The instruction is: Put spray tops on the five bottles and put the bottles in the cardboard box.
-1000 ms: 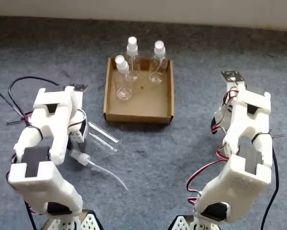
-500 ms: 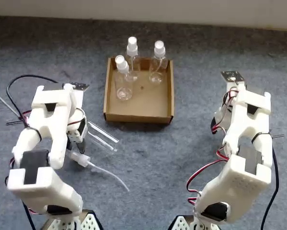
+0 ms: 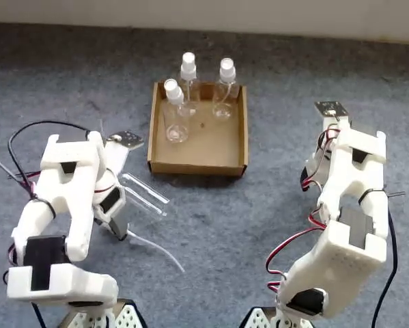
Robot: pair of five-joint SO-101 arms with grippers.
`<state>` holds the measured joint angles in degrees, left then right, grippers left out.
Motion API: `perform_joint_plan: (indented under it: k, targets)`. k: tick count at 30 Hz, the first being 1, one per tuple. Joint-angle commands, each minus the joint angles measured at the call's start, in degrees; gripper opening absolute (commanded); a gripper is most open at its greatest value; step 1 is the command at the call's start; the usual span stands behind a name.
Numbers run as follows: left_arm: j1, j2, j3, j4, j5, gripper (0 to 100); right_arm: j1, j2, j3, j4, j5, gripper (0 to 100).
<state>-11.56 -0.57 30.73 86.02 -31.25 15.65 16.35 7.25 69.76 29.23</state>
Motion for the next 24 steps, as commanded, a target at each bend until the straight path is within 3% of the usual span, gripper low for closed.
perform_joint_plan:
  k: [1, 11, 18, 24]
  targets:
    - [-1.19, 1.45, -0.13, 0.53, -0.79, 17, 0.13, -2.59, -0.75, 0.75, 0.79, 3.3]
    - [-4.62, 1.27, -0.22, -8.44, 0.09, 14, -0.22, -2.59, -0.75, 0.75, 0.88, 3.3]
    - [-4.53, 1.01, -1.80, -16.35, 8.88, 14, -0.22, -2.59, -0.75, 0.75, 0.88, 3.3]
    - [-5.93, -1.54, -5.23, -12.31, 20.92, 14, 0.04, -2.68, -0.84, 0.75, 0.88, 3.3]
